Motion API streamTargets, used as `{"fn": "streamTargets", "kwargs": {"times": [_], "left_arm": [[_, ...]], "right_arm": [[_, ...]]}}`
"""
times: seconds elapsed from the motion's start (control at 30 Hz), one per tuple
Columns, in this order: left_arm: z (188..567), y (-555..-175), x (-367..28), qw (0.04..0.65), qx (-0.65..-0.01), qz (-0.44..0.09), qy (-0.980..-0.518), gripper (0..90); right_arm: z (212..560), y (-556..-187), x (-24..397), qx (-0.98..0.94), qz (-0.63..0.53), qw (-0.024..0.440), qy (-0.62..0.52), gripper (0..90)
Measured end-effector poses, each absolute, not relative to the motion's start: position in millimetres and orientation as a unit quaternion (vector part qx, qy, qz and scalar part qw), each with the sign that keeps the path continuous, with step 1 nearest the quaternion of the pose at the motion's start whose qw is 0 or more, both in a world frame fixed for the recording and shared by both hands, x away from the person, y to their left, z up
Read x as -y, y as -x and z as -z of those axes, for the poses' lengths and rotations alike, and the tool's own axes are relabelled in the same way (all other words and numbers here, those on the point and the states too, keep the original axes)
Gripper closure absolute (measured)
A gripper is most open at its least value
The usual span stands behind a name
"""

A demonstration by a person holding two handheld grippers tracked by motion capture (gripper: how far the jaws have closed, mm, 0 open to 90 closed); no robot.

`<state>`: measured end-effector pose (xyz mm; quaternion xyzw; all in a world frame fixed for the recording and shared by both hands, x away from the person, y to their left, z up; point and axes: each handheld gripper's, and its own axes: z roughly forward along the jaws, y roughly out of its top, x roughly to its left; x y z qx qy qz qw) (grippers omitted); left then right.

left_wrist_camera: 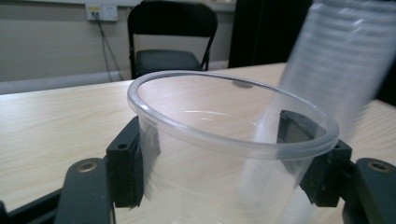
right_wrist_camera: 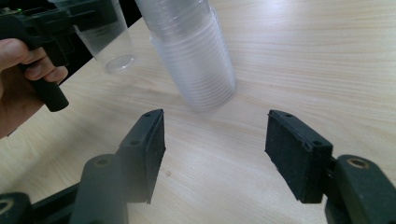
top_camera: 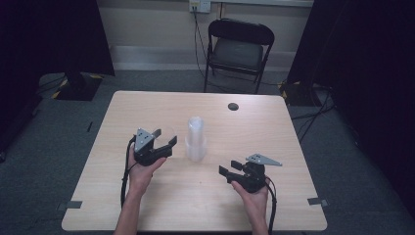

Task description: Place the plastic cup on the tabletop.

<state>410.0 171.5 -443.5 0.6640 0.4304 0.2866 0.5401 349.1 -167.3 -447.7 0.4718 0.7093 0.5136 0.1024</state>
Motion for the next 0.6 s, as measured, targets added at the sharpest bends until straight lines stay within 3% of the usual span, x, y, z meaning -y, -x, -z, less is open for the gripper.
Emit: {"fn": "streamTargets", "kwargs": {"times": [0.1,0.3,0.6], "left_arm": [[442.6,-417.6,-169.2,0.504,-0.432,-0.296,-0.687,29.6],[447.2,-428.0,-175.3,0.528,-0.431,-0.306,-0.664,30.1],[461.0,-440.9,-179.2,0.510,-0.442,-0.310,-0.669,29.4]], "right_arm": [[448.0,-349.7,168.6,-0.711,-0.508,0.102,-0.476,39.0],[449.3,-349.1,168.8,-0.710,-0.510,0.100,-0.475,39.0],[450.6,-348.1,168.6,-0.709,-0.507,0.099,-0.480,39.0]]}}
